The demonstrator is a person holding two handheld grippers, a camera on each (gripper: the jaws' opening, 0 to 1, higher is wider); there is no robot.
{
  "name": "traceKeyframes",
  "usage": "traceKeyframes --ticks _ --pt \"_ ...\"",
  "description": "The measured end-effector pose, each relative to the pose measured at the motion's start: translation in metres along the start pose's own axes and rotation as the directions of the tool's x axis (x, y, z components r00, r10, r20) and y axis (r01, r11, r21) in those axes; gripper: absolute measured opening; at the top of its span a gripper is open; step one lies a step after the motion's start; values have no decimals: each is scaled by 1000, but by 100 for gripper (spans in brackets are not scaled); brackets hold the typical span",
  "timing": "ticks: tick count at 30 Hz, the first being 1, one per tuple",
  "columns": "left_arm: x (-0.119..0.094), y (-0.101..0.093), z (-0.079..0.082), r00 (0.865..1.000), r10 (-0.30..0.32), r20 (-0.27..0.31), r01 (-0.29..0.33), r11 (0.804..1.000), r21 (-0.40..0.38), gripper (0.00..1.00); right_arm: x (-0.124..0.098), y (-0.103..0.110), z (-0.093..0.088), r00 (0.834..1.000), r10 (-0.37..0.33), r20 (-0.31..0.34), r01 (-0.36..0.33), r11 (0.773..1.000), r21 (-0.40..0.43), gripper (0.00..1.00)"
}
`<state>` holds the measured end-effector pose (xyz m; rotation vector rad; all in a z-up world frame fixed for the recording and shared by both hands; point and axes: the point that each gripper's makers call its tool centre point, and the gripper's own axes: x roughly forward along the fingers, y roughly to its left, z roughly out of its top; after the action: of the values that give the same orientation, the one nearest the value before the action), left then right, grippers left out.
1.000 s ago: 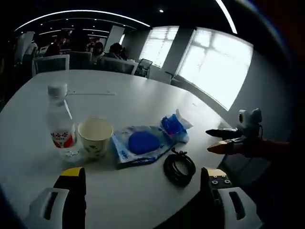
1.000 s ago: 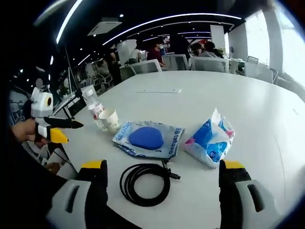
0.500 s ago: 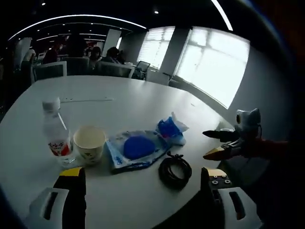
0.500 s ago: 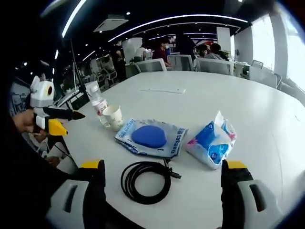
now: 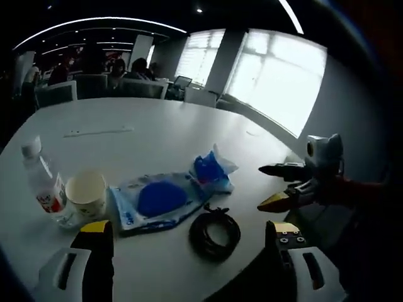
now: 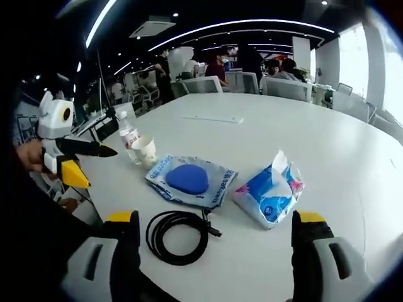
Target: Arrange the tabletop items into an orderly group along one side of the table until the central work area is clear of visible clutter.
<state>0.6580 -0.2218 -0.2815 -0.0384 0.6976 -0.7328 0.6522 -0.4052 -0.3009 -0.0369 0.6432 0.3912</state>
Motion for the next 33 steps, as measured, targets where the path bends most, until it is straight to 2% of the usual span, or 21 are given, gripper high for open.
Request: traceKeyframes --ticks 11,17,20,28,33 --pt "40 -29 19 1000 -2 -6 2 1000 -27 98 6 -38 1 999 47 -15 -47 998 -30 92" --pt "55 -43 28 1000 -24 -1 24 998 -65 97 10 -57 6 999 52 -8 -52 998 -46 89" --pt "67 -51 32 999 -46 1 46 994 -97 93 13 -66 7 998 53 -16 -54 996 -69 86" --pt "100 -79 28 992 -112 -50 106 988 -110 84 24 -87 11 997 67 -35 -71 988 -133 79" --pt "119 -87 22 991 -111 -73 102 988 -116 73 33 -97 11 995 82 -63 -92 976 -196 72"
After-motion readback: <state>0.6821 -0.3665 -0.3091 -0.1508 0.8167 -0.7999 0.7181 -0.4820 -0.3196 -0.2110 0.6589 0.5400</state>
